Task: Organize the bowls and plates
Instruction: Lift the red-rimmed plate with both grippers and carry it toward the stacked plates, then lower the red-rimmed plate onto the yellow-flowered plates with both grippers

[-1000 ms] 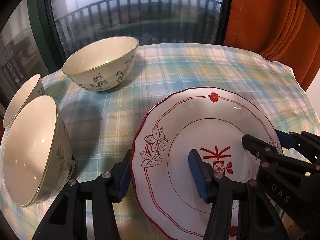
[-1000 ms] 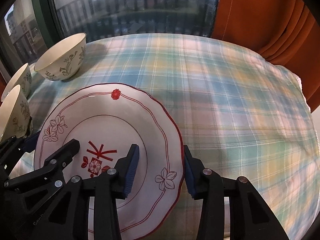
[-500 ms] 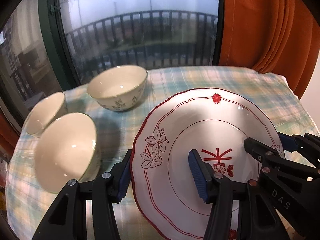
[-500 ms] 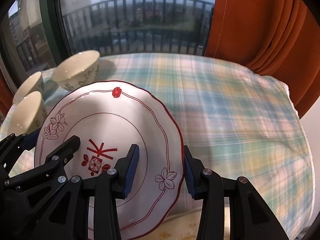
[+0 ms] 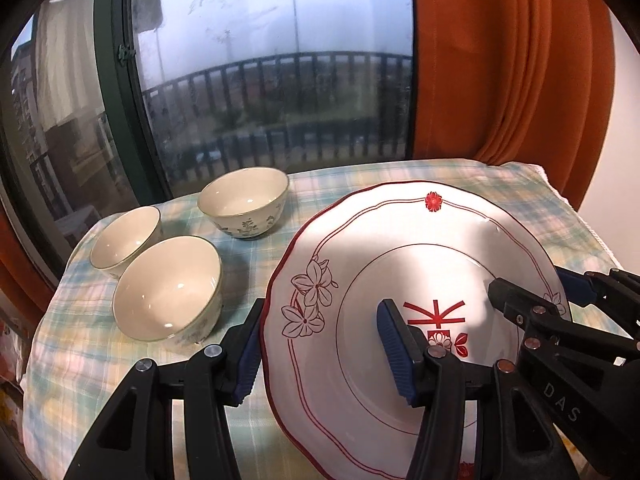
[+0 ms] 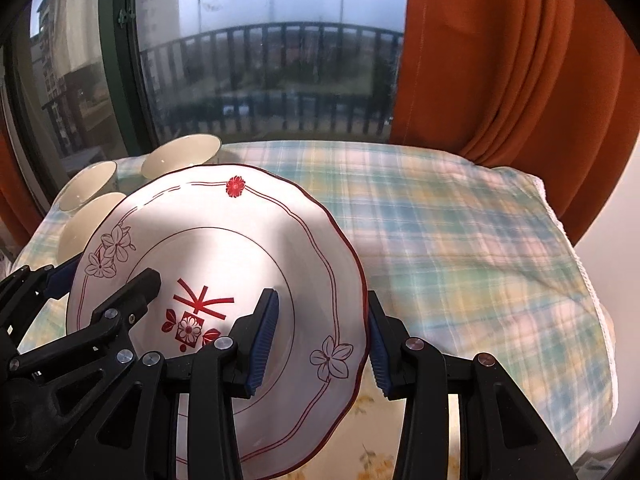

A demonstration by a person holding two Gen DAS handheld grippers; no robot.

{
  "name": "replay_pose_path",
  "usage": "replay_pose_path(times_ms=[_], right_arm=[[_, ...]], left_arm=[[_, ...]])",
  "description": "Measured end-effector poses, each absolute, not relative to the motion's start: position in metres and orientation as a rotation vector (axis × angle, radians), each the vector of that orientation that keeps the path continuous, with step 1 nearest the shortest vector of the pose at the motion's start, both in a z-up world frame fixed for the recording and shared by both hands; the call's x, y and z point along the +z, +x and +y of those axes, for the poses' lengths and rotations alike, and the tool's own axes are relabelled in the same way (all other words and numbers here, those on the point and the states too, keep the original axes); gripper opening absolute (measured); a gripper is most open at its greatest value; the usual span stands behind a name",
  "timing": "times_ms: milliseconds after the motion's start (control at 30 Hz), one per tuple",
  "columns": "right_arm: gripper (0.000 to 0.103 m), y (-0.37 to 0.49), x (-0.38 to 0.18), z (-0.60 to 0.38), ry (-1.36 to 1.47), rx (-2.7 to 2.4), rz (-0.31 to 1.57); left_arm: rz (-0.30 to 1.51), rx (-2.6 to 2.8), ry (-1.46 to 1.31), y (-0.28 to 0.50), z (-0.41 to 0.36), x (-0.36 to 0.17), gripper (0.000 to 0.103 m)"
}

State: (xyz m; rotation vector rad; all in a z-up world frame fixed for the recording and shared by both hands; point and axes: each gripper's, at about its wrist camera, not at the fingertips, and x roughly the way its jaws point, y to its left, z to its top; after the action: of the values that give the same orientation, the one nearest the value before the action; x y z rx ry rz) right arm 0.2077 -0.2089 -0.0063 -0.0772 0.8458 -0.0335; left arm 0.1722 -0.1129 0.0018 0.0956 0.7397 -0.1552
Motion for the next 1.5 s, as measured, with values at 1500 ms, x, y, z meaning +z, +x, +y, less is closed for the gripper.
replay_pose_path(times_ms=[1500], right_arm=[[0.046, 0.101, -0.037, -0.352, 0.124, -0.267, 0.889]], left_arm=[[0.869, -0.422, 0.188, 0.114, -0.245, -0.049, 0.056]])
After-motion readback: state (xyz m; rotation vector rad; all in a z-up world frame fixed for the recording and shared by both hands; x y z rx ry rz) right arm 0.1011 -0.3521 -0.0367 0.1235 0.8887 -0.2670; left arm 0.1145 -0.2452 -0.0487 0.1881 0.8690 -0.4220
